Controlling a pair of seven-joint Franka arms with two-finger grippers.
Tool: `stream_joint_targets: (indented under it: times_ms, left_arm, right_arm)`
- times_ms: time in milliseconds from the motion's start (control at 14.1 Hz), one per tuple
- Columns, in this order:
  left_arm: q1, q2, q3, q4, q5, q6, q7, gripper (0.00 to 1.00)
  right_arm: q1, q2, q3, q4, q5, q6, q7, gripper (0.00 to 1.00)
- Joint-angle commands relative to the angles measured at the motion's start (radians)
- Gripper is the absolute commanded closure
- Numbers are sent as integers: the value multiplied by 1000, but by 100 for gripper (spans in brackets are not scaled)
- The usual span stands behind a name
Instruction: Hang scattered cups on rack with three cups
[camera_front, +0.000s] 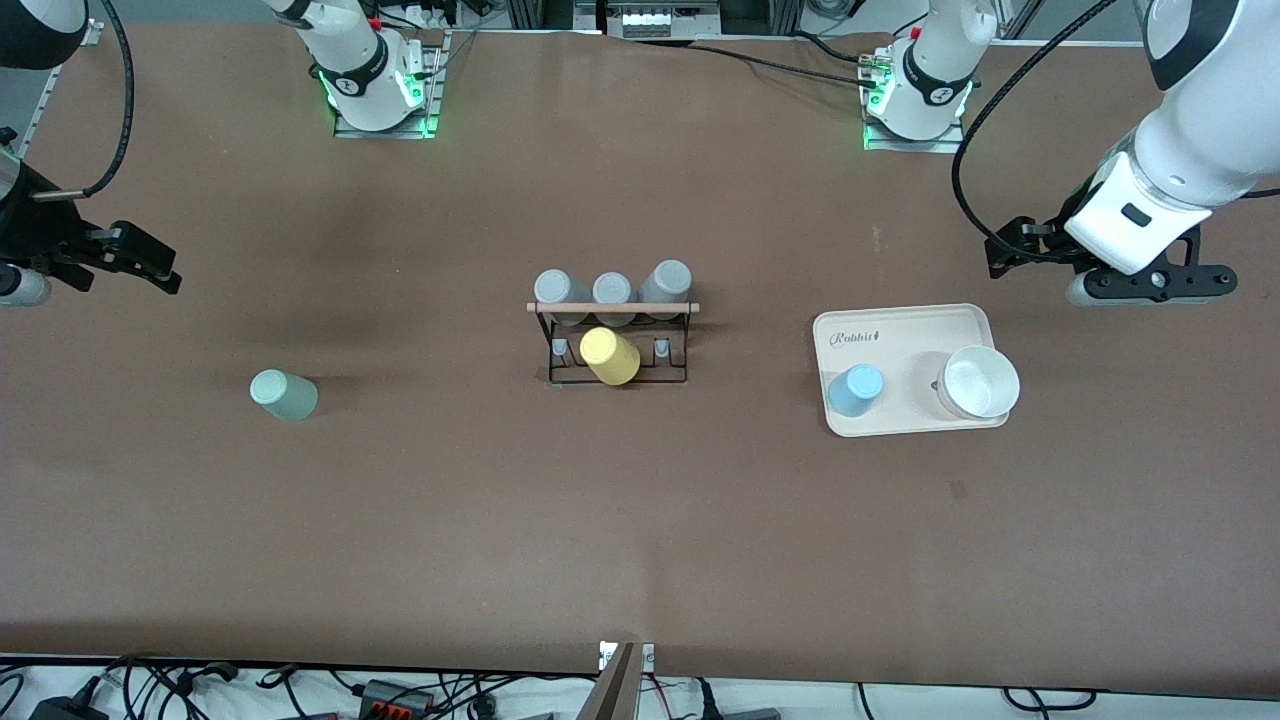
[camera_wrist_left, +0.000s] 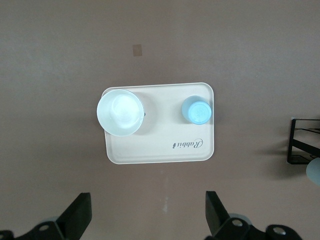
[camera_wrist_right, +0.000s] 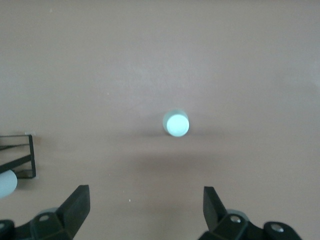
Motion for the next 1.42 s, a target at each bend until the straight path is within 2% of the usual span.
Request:
stream_joint_targets:
  times_ms: [0,213,355,497,781,994,1348]
  left_arm:
    - [2,-14,5,-1,-22,3,32,0]
    - [-4,6,5,2,-19,2,30,0]
    - [2,36,5,6,-21,2,32,0]
    - [-15,105,5,25,-16,17,24,0]
    - [-47,328,4,20,-21,195,12,0]
    - [-84,418,0,19,-19,233,13,0]
    - [-93,492,0,-7,-13,301,13,0]
  right_arm:
    - [-2,14,0,29,5,-46,19,0]
    - [1,17,3,91,-7,-49,14,0]
    - [4,25,3,96,-10,-58,17,0]
    - [4,27,3,96,-12,-60,22,0]
    - [10,28,5,89,-49,-52,40,0]
    - [8,34,5,89,-50,-44,39,0]
    - [8,33,5,81,-53,-44,31,0]
